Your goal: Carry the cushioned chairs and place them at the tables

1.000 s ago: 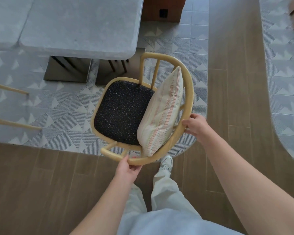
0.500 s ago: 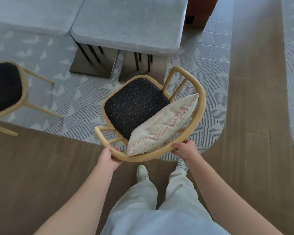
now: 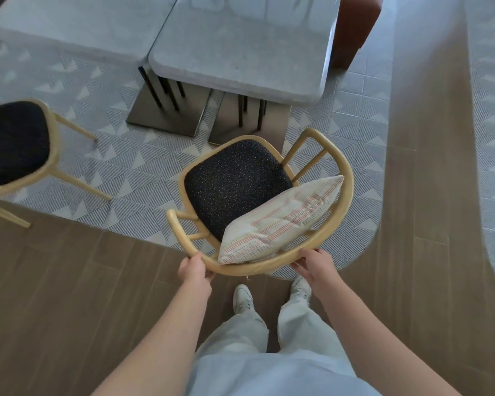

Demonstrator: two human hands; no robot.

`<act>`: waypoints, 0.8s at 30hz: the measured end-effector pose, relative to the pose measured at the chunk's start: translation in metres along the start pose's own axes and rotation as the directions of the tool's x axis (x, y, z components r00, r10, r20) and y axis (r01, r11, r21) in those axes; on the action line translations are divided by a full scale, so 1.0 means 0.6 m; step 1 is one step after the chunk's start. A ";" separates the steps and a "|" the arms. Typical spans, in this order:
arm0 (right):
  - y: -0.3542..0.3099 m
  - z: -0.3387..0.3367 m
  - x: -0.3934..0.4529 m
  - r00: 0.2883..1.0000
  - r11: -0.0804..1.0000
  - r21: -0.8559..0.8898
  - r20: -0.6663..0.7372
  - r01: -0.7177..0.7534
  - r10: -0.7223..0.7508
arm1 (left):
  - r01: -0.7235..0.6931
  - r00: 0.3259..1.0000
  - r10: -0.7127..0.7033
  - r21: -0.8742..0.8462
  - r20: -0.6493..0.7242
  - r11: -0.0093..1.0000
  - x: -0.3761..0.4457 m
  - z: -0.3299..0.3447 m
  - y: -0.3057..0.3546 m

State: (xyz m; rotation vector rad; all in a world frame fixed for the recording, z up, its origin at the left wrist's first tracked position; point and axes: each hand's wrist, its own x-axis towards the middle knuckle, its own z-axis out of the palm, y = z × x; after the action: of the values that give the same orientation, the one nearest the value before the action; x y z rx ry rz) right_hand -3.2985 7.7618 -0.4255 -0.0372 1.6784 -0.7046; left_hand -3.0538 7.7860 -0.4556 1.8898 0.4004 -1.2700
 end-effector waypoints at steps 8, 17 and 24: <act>-0.040 -0.038 0.008 1.000 0.997 0.079 -0.024 0.000 0.002 | 0.102 0.989 -0.087 -0.130 0.117 0.986 -0.062 0.020 -0.066; -0.133 -0.087 0.054 0.998 0.999 0.046 0.055 0.000 -0.003 | 0.244 0.954 -0.196 -0.208 0.229 0.947 -0.146 0.125 -0.150; -0.183 -0.097 0.090 0.994 1.000 -0.023 0.109 0.009 -0.006 | 0.316 0.904 -0.228 -0.207 0.362 0.926 -0.178 0.191 -0.187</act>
State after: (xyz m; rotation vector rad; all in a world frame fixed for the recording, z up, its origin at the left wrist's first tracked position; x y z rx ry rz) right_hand -3.4032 7.6757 -0.4186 -0.0972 1.5826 -0.6765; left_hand -3.2446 7.7866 -0.4308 1.3972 0.6365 -1.6053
